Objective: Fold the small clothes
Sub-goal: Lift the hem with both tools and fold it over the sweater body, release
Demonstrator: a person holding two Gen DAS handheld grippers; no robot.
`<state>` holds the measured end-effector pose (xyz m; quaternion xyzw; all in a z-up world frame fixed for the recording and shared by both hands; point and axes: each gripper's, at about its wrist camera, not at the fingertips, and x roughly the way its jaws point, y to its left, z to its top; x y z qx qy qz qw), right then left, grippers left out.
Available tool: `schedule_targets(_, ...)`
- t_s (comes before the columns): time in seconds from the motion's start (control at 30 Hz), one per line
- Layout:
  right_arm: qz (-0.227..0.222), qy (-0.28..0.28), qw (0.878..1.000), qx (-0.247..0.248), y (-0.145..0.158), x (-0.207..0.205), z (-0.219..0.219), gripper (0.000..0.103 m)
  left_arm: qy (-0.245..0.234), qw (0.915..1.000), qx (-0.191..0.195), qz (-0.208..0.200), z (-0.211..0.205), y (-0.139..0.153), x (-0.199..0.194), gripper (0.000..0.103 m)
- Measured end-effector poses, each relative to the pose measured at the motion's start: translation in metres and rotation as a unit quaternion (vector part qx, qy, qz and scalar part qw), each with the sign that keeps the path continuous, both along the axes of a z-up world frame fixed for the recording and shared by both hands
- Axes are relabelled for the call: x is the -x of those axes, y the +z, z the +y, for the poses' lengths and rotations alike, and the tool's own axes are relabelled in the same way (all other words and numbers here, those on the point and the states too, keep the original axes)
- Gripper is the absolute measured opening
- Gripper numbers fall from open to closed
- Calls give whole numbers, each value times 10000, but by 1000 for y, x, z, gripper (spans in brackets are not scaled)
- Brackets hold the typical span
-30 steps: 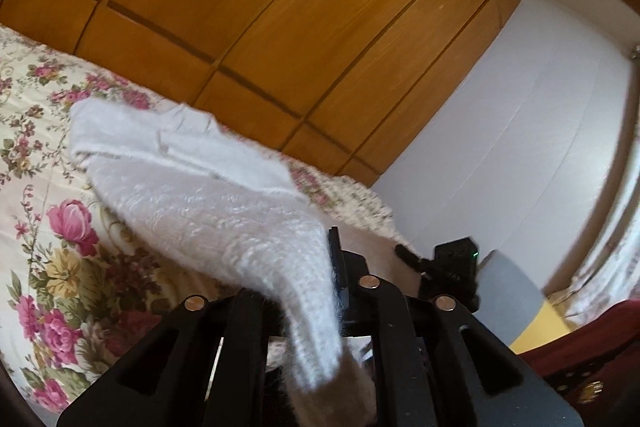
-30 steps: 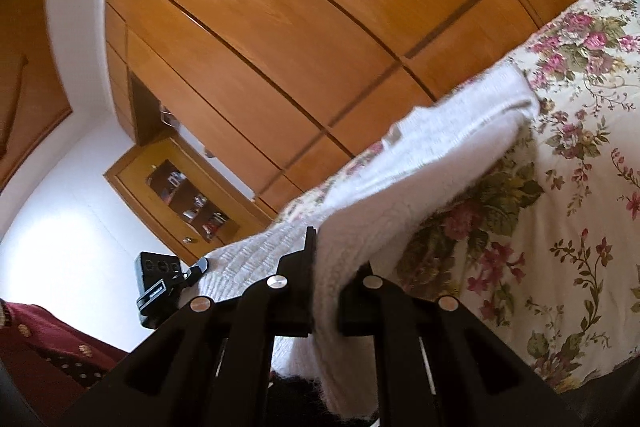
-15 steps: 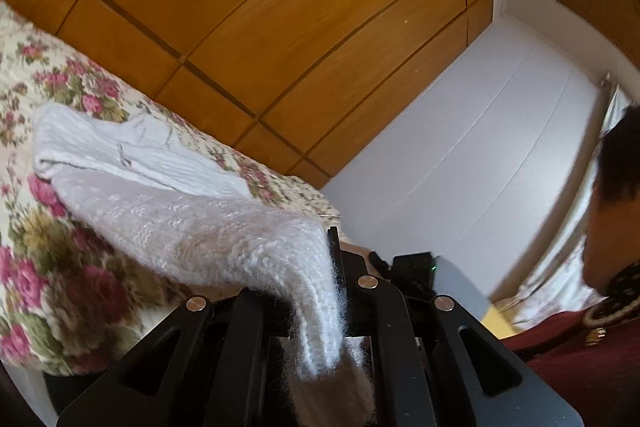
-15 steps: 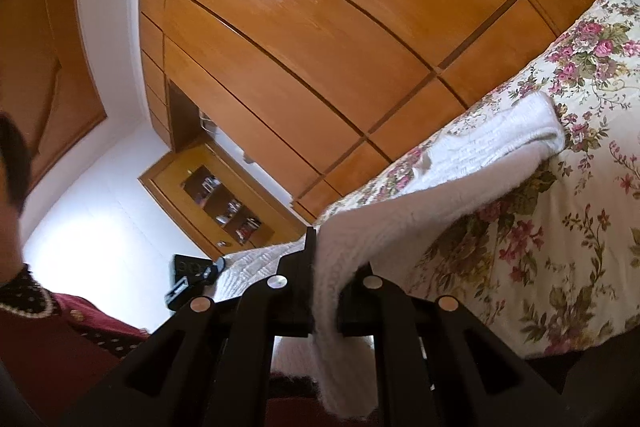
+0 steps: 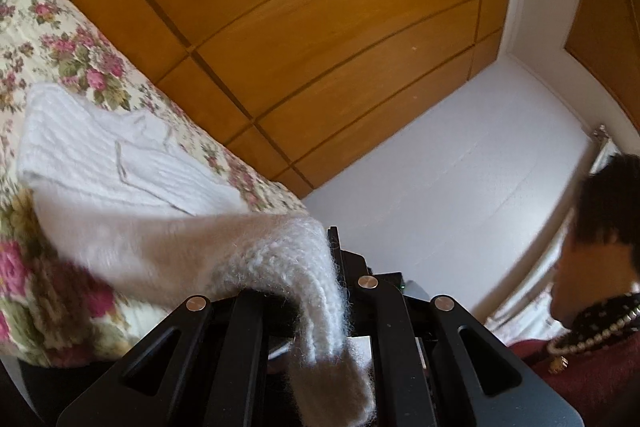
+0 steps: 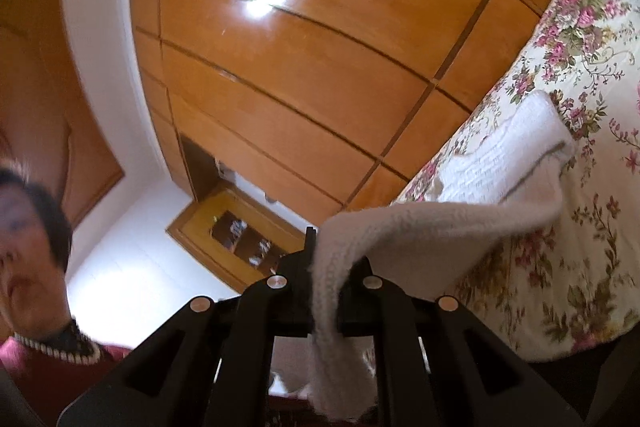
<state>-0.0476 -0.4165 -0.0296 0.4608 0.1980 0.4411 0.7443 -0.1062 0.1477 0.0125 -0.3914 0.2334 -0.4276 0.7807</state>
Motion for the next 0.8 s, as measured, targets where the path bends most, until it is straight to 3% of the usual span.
schedule_targets(0.17,488,-187,9981,-330,-14,-48,-2,7,303,9989,-197,302,5,-12,-36,6)
schedule_targets(0.53,1196,-293,9922,-173,-43,-147,10,7,994,9864,-548,1188,20,-58,-129,6)
schedule_targets(0.63,1554,-391,9871,4,-60,-175,14,7,1126,9806,-791,1393,19,-71,-156,6)
schedule_targets(0.77,1985,-592,9782,143,-83,-207,18,13,1318,9706,-1165,1646,16,-91,-189,6)
schedule_targets(0.8,2067,-702,9757,214,-86,-211,17,22,1397,9660,-1297,1750,16,-97,-196,10)
